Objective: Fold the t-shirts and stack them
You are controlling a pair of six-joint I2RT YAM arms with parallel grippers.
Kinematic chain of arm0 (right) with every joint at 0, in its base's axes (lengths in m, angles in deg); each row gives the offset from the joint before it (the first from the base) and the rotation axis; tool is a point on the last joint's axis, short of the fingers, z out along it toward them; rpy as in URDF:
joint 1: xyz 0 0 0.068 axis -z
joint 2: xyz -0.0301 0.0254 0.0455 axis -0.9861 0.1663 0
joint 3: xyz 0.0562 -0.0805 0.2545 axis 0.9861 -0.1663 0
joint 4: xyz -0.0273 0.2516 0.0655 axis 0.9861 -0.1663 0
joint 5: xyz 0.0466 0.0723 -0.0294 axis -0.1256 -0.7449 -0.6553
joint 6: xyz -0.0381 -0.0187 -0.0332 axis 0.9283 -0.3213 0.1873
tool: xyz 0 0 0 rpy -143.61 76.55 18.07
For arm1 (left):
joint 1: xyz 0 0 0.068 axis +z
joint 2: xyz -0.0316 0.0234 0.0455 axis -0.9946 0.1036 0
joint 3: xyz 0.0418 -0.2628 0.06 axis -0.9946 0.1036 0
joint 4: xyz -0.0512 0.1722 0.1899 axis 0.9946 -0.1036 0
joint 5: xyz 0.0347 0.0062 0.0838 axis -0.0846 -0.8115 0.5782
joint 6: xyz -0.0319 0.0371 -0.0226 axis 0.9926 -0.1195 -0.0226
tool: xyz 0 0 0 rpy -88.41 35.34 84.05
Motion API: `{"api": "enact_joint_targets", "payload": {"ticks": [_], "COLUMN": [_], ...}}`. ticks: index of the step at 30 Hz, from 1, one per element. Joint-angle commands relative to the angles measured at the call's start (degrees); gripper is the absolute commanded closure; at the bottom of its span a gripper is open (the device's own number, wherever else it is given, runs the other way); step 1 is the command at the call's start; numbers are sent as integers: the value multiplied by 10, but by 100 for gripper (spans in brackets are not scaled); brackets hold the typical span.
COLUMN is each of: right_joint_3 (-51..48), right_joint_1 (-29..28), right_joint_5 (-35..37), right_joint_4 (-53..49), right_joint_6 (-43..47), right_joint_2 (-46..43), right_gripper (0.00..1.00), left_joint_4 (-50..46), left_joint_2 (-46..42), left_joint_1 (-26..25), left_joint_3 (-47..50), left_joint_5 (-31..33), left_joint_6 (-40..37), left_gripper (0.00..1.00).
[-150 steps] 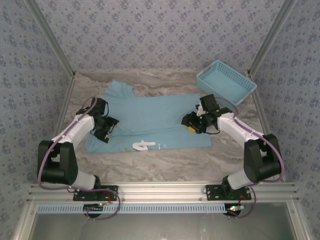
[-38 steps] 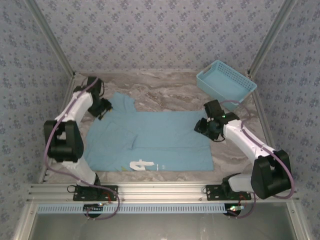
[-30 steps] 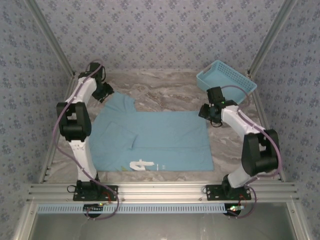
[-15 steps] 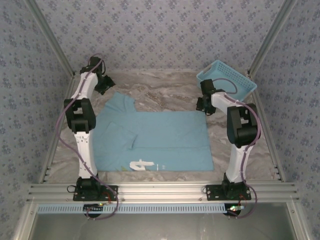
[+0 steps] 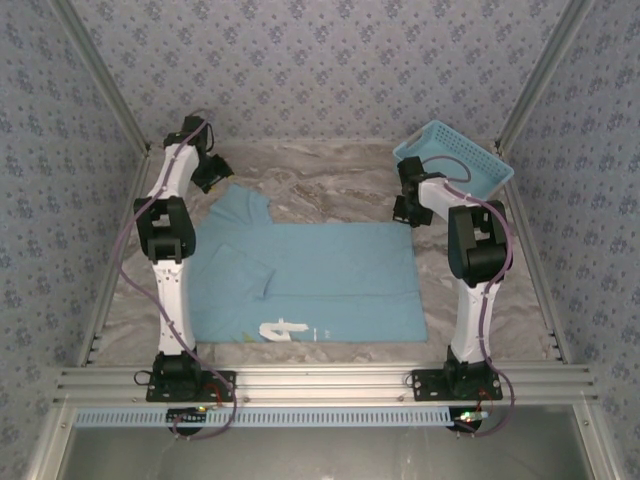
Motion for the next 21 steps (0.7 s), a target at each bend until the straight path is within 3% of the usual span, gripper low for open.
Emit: {"api": "enact_joint_targets", "payload": {"ticks": [1, 12, 18, 21], "right_joint_3": [14, 20, 12, 13], "right_joint_1": [-8, -16, -15, -15], "right_joint_5": [0, -11, -17, -20], "right_joint_4": [-37, -49, -48, -47], "right_joint_6": [-6, -2, -5, -9], "right_joint_2": [11, 5, -4, -8], "right_gripper": [99, 100, 100, 100], "left_joint_4": [-26, -41, -96, -118], "left_joint_2": [20, 86, 123, 135], "left_joint_1": [-14, -41, -56, -56], "left_joint_3": [-28, -126, -170, -169], "left_joint_5": [17, 96, 159, 161], "left_joint_6": [-21, -12, -10, 0], "left_gripper": [47, 46, 48, 49]}}
